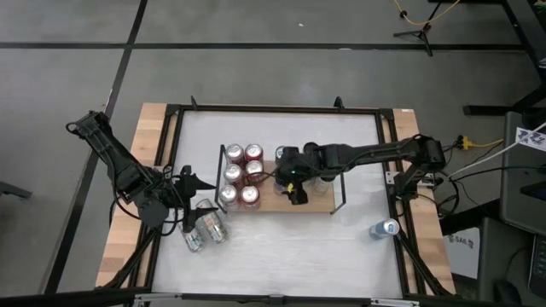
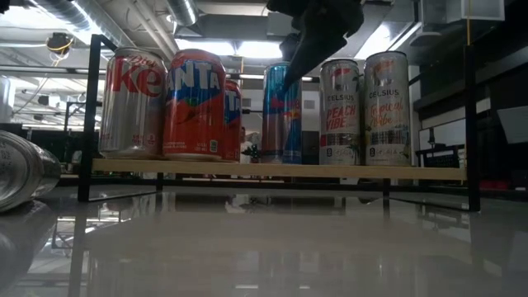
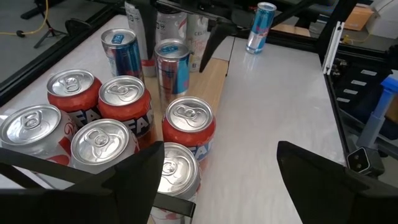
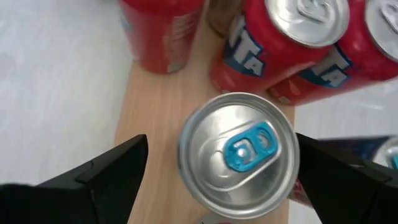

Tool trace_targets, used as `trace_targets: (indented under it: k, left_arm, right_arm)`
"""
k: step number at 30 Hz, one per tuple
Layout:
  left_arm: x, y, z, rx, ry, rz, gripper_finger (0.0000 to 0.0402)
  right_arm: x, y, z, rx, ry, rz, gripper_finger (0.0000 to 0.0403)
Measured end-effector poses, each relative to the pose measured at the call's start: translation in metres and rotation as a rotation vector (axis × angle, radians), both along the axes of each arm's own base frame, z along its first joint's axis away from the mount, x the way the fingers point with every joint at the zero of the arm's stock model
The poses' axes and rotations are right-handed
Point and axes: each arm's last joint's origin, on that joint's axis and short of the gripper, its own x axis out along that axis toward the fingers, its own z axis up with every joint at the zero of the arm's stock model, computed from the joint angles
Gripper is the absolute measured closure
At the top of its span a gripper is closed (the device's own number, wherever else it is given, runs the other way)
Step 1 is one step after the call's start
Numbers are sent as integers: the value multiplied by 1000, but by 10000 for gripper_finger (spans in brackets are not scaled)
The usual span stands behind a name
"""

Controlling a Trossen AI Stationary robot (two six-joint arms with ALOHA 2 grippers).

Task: Place canned beverage on shelf
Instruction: Put the left blue soda can on the shelf and align with the other soda cans

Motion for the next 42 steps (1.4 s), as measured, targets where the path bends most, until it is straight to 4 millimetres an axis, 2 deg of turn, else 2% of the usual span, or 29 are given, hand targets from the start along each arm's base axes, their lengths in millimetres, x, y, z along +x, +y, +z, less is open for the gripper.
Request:
trace_targets:
  k: [6,16,21,29,42]
  left_arm:
    - [0,0,0,0,0,0,96]
    - [0,0,0,0,0,0,96]
    - [0,0,0,6,2,-4,96]
    - [0,0,0,22,4,-13,96]
    - [0,0,0,19,6,-17,96]
  right_arm:
    - [0,1,0,44,-3,-74,35]
    - [0,1,0,106,-7,-163,130]
    - [0,1,0,138,-10,-211,163]
    - [0,-1,0,131,-26,-340,155]
    - [-1,-3,0,164,-37,-452,151]
